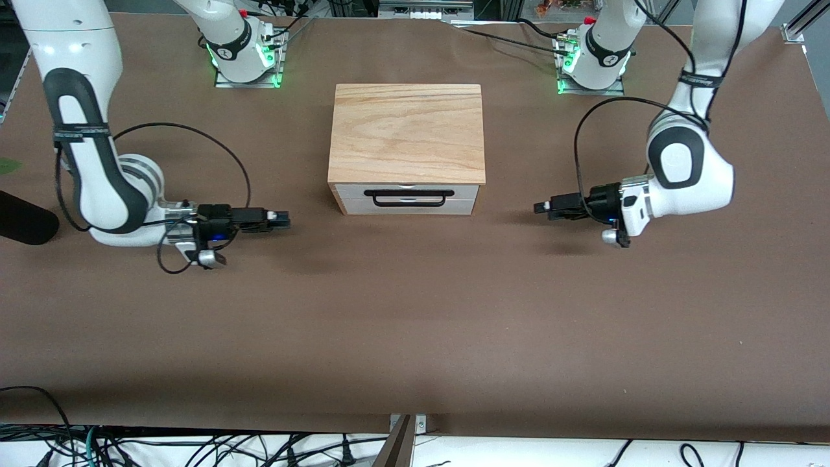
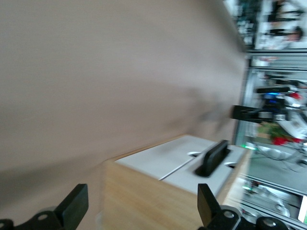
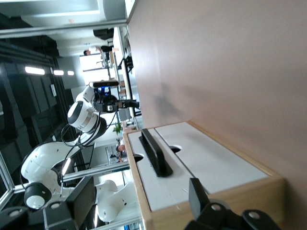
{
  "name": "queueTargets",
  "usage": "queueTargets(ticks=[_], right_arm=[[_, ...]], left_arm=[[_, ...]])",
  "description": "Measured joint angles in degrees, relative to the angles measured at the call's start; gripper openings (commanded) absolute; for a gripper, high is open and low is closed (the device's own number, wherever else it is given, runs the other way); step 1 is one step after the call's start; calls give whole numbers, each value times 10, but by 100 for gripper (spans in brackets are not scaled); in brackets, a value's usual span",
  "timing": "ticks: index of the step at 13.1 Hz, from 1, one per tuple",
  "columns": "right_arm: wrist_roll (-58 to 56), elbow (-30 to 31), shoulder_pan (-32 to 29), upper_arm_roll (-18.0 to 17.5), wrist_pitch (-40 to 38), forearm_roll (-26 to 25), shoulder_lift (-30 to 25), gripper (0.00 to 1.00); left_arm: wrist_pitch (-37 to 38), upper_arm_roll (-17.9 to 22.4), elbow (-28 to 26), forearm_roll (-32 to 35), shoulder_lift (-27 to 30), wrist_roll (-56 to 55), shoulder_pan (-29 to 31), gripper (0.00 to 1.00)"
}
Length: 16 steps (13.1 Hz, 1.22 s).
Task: Pull top drawer with both arms simultaneously
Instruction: 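Swing the left gripper and the right gripper toward the drawer handle ends, then close the left gripper and the right gripper on the black handle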
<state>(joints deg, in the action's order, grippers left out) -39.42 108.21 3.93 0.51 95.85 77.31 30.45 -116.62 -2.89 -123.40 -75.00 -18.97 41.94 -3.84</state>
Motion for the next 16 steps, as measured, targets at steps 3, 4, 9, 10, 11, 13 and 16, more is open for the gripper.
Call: queueTargets(ticks=[3, 4, 9, 10, 11, 13, 16], right_arm=[[-9, 0, 51, 0, 20, 26, 1, 85], [-24, 1, 62, -1, 24, 36, 3, 85], [-82, 2, 86, 0, 29, 93, 37, 85], [-86, 2, 90, 0, 29, 102, 41, 85], [-91, 2, 95, 0, 29, 108, 44, 85], [-98, 2, 106, -1, 28, 115, 49, 85], [-122, 3, 124, -1, 28, 136, 61, 76]], left_arm=[[37, -2, 2, -148, -36, 148, -34, 100], [56, -2, 7, -170, -43, 182, -41, 100], [132, -1, 27, -243, -75, 254, -59, 100], [133, -1, 29, -263, -87, 274, -71, 100], [133, -2, 34, -278, -102, 292, -82, 100], [134, -2, 48, -289, -129, 307, -95, 100], [134, -1, 68, -313, -159, 311, -109, 100]])
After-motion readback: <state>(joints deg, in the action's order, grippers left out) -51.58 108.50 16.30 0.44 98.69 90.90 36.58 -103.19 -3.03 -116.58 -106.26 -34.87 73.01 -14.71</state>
